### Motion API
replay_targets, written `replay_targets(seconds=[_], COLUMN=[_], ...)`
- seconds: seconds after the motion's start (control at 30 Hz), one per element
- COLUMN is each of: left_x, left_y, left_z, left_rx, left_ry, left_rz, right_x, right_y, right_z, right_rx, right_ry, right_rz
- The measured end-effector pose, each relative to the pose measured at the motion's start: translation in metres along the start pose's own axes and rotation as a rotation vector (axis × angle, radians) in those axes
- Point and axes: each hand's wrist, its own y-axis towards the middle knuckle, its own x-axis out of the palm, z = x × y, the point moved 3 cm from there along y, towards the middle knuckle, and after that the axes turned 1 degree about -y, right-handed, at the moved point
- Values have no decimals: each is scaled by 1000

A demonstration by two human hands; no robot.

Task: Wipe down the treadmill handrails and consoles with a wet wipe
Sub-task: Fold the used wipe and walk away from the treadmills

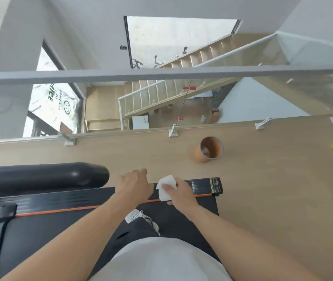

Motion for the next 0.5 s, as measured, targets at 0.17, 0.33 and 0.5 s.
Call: replay_targets(seconds=[0.17,0.33,0.5], left_x=[59,105,132], left_y=[-15,-52,-78], left_z=[81,186,289], left_rx=[-5,74,232], left_ry=[-526,-661,-607], left_rz=[-184,-177,-171], right_x=[-65,-155,-229], right_y=[-38,-97,-135], right_z=[37,109,177], right_rx=[43,52,117], right_ry=[280,330,528], right_rz=[2,4,159])
